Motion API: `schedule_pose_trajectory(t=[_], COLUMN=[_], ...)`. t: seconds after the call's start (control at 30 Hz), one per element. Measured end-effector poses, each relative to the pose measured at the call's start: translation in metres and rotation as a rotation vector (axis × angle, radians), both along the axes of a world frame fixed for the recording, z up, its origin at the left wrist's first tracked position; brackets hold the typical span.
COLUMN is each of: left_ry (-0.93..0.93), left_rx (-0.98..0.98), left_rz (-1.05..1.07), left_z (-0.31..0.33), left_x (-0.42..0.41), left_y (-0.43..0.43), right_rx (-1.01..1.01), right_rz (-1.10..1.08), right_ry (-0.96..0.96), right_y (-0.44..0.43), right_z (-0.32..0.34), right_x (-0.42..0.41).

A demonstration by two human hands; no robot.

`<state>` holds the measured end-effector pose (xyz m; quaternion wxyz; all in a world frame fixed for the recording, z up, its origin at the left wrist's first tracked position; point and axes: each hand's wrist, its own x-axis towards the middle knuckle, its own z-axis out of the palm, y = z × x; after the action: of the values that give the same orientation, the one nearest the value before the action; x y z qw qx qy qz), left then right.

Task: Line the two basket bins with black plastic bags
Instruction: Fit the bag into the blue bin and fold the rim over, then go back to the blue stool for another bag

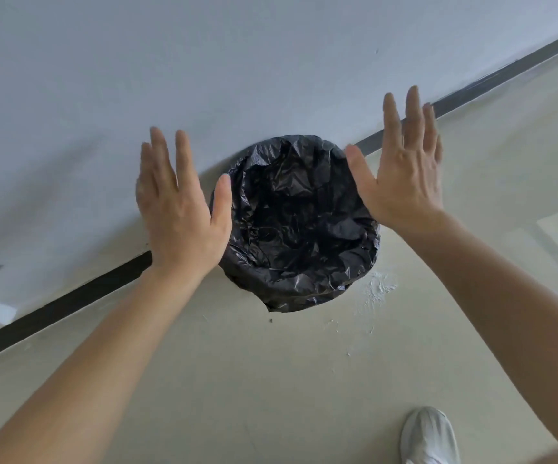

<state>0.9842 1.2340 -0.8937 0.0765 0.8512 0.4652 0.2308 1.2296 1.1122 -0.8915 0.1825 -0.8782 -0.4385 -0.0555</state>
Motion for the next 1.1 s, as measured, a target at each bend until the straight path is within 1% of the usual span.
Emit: schedule_pose_trajectory(t=[0.1, 0.17, 0.23, 0.3, 0.4, 0.47, 0.53, 0.6, 0.67, 0.8, 0.97, 1.1], left_ry=[0.123, 0.165, 0.167, 0.167, 0.169, 0.132, 0.099, 0.136, 0.181, 0.209, 0.281, 0.303], left_rx=[0.089, 0.098, 0.114, 0.128, 0.171, 0.217, 0.282, 0.395, 0.445, 0.460, 0.455, 0.431], left_rz=[-0.063, -0.081, -0.063, -0.030, 0.025, 0.087, 0.171, 0.278, 0.424, 0.784, 1.116, 1.364], left_z=[0.083, 0.154, 0.238, 0.335, 0.485, 0.580, 0.664, 0.726, 0.766, 0.799, 0.823, 0.832], left_x=[-0.003, -0.010, -0.024, -0.047, -0.096, -0.133, -0.177, -0.230, -0.286, -0.396, -0.545, -0.652], left_y=[-0.006, -0.006, -0.004, -0.006, -0.024, -0.039, -0.057, -0.085, -0.124, -0.234, -0.383, -0.499], right_rx=[0.001, 0.012, 0.049, 0.088, 0.176, 0.271, 0.388, 0.478, 0.545, 0.586, 0.632, 0.652], right_rz=[0.110, 0.154, 0.203, 0.254, 0.339, 0.401, 0.500, 0.655, 0.821, 1.163, 1.512, 1.742], right_ry=[-0.059, -0.078, -0.104, -0.118, -0.118, -0.124, -0.125, -0.101, -0.070, -0.016, 0.031, 0.064], right_y=[0.004, 0.008, 0.010, 0.012, 0.017, 0.022, 0.030, 0.040, 0.046, 0.034, -0.044, -0.117], right_z=[0.085, 0.155, 0.239, 0.336, 0.492, 0.588, 0.666, 0.723, 0.759, 0.797, 0.815, 0.828], right_x=[-0.008, -0.016, -0.024, -0.035, -0.062, -0.089, -0.127, -0.177, -0.235, -0.386, -0.603, -0.770])
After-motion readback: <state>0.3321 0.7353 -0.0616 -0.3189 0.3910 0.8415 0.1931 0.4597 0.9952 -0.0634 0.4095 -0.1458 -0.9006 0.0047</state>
